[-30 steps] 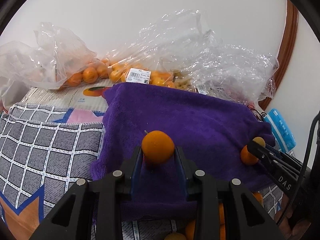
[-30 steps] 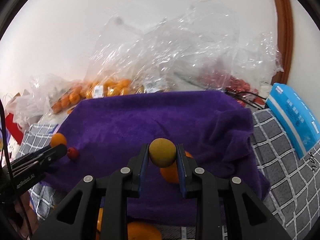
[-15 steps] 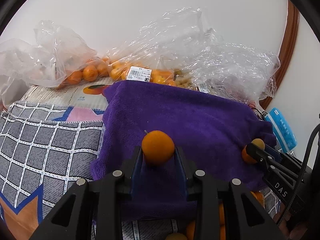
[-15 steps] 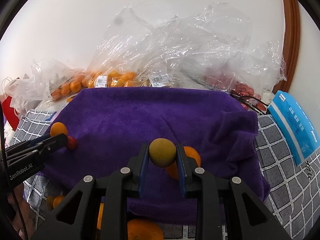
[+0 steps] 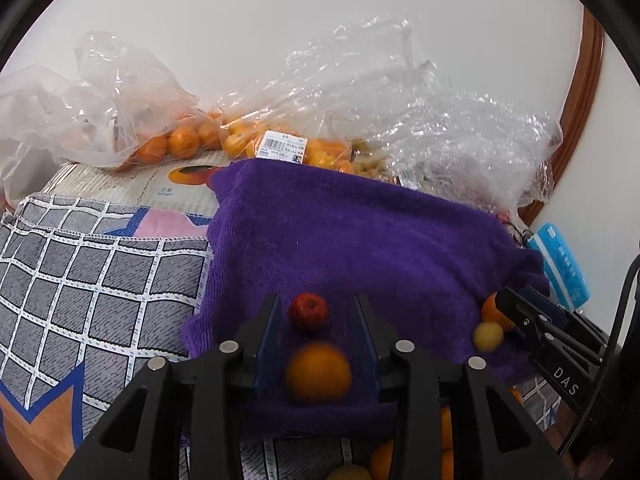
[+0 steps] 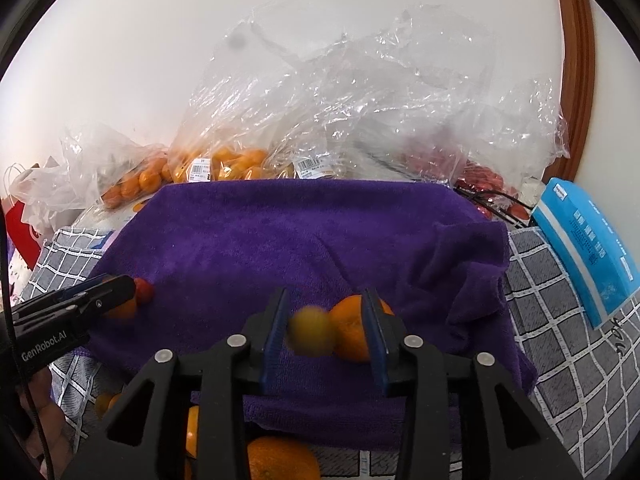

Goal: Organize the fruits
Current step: 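Lower and open the left tool on the towel while the right tool releases the yellow-green fruit there, then withdraw both tools and move the right tool to a large orange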

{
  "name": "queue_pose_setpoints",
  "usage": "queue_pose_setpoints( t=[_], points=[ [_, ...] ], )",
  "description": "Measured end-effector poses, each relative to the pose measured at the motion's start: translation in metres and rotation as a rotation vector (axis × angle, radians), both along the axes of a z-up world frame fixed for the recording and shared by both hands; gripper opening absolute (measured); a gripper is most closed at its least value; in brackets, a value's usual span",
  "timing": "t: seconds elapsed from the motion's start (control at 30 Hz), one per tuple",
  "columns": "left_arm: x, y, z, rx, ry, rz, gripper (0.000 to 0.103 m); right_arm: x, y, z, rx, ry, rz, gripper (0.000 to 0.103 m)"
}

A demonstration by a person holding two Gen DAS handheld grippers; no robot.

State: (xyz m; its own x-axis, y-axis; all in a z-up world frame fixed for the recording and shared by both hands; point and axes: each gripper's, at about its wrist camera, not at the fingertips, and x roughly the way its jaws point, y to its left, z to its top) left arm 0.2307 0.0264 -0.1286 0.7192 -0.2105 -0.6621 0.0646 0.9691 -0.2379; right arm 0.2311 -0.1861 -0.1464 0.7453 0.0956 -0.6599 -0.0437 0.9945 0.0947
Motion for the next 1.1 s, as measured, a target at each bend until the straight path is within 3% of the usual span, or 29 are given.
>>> queue_pose_setpoints(
  t=[0.1,0.4,0.53,0.6,0.87,1.0,1.1],
  points=[
    [-0.003,0.002,0.003,-0.019,-0.018,0.002,0.046,-0.002,-0.005,0.002,0.028,-0.010,-0.014,0.047],
    [-0.009,-0.007,0.008,0.031,-0.035,-0.008,0.048,-0.009,-0.011,0.014,0.078,-0.018,-0.053,0.048],
    [-0.016,-0.013,0.018,0.060,-0.069,-0.028,0.048,-0.017,-0.007,0.024,0.056,-0.031,-0.055,0.048],
    [-0.018,-0.016,0.025,0.079,-0.056,-0.040,0.048,-0.023,-0.005,0.030,0.055,-0.023,-0.045,0.048],
    [-0.043,-0.005,0.044,-0.010,0.013,-0.063,0.053,-0.056,-0.006,0.047,-0.012,-0.027,-0.066,0.048],
    [-0.060,0.003,0.038,0.062,0.041,-0.032,0.053,-0.074,-0.006,0.043,0.028,0.022,-0.030,0.048],
    [-0.071,0.013,0.031,0.060,0.083,-0.011,0.053,-0.086,-0.005,0.035,0.027,0.053,-0.038,0.048]
  ],
)
